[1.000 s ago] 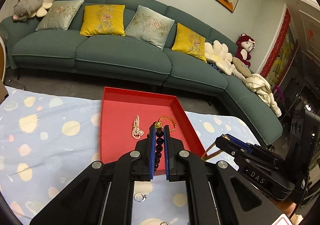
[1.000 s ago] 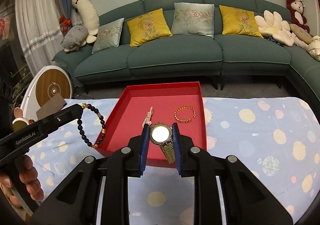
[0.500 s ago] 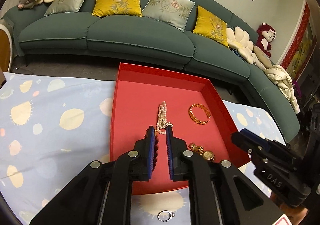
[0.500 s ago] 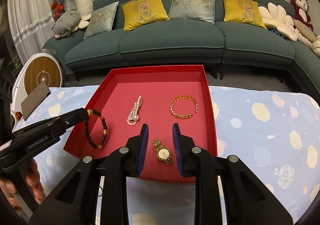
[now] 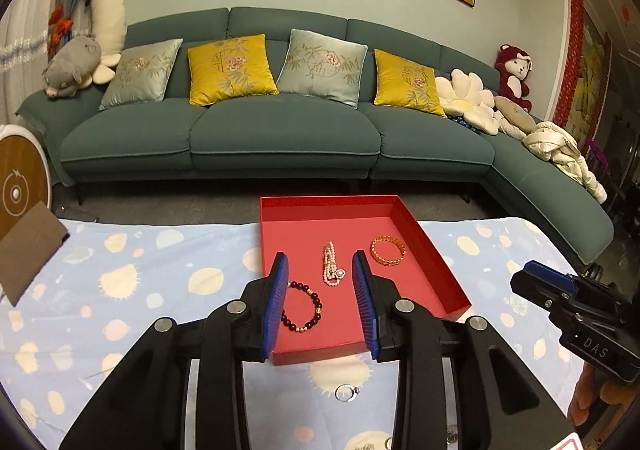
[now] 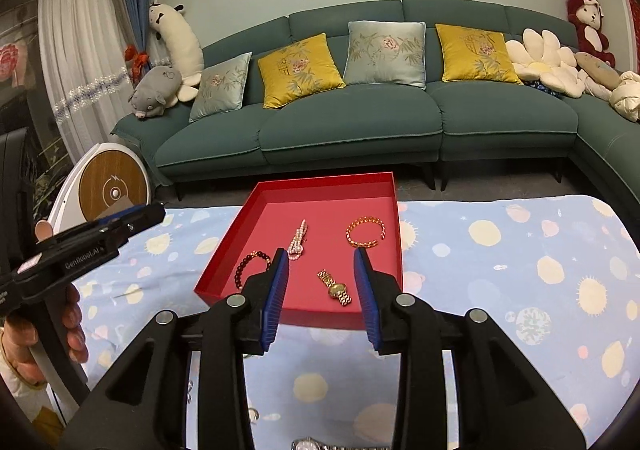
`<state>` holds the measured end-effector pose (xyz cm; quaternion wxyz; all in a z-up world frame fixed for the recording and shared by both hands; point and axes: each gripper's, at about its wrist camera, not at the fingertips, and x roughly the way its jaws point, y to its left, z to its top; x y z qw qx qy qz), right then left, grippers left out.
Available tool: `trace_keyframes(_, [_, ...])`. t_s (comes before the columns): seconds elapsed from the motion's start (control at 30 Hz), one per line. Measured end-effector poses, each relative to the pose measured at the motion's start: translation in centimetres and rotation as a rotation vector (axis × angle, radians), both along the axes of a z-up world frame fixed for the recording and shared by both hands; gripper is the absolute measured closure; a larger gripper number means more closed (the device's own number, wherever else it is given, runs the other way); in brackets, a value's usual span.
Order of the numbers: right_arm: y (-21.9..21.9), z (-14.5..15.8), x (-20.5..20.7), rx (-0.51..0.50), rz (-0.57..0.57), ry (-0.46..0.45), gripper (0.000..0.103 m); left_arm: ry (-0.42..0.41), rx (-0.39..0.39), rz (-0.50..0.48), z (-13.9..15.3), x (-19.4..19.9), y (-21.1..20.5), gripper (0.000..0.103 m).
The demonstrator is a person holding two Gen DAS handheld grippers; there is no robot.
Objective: Organize jewelry
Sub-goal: 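Withdraw both tools from the tray back over the remaining jewelry, then grasp the silver watch by its case with the right tool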
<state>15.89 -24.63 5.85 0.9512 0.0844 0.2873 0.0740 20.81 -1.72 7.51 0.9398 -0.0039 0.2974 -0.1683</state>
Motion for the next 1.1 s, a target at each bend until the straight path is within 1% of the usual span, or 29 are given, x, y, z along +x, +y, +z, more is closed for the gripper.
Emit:
trace_keyframes(0.1, [-0.3,0.1,-2.4,-0.052,0.014,0.004,0.071,-0.015,0.065,0.048,0.8,-2.6,0.1,0.072])
trace_keyframes(0.17, [-0.4,0.1,-4.0,-0.084,0.018,0.001,0.071,-0.018,0.110,0.085,0.8,-4.1,0.1,0.072])
trace_keyframes(0.23, [-0.6,-0.3,-5.5,-0.092,0.014,0.009,0.070,-0.013,0.128,0.117,0.4,-5.5,0.3,0.072])
trace_keyframes(0.33, [-0.7,-1.2,-7.2,-0.071,0.025,0.038,0.070,0.014,0.160,0.145,-0.4,-7.0,0.3,0.072])
trace_keyframes(0.47, [-0.3,-2.3,-9.3,-0.105,0.028,0.053,0.070,0.033,0.182,0.166,-1.3,-8.5,0.3,0.072])
trace_keyframes(0.57, [-0.3,-3.1,-10.6,-0.080,0.033,0.073,0.070,0.055,0.178,0.180,-2.2,-9.6,0.4,0.072])
trace_keyframes(0.67, [-0.1,-3.8,-10.9,-0.084,0.039,0.090,0.064,0.087,0.180,0.186,-3.3,-9.9,0.6,0.072])
trace_keyframes(0.8, [0.2,-5.2,-10.9,-0.132,0.058,0.121,0.064,0.091,0.223,0.182,-4.4,-10.1,0.6,0.071])
trace_keyframes(0.83, [0.2,-5.7,-10.7,-0.139,0.070,0.138,0.063,0.090,0.233,0.179,-4.6,-10.1,0.7,0.070])
trace_keyframes(0.87, [0.2,-6.2,-10.6,-0.151,0.078,0.156,0.063,0.095,0.239,0.177,-4.8,-10.2,0.8,0.065])
trace_keyframes(0.93, [0.4,-7.5,-10.5,-0.188,0.095,0.186,0.063,0.103,0.242,0.177,-5.2,-10.3,1.2,0.058])
trace_keyframes(1.1, [1.6,-10.3,-10.1,-0.267,0.180,0.231,0.063,0.139,0.240,0.158,-6.3,-10.4,1.8,0.058])
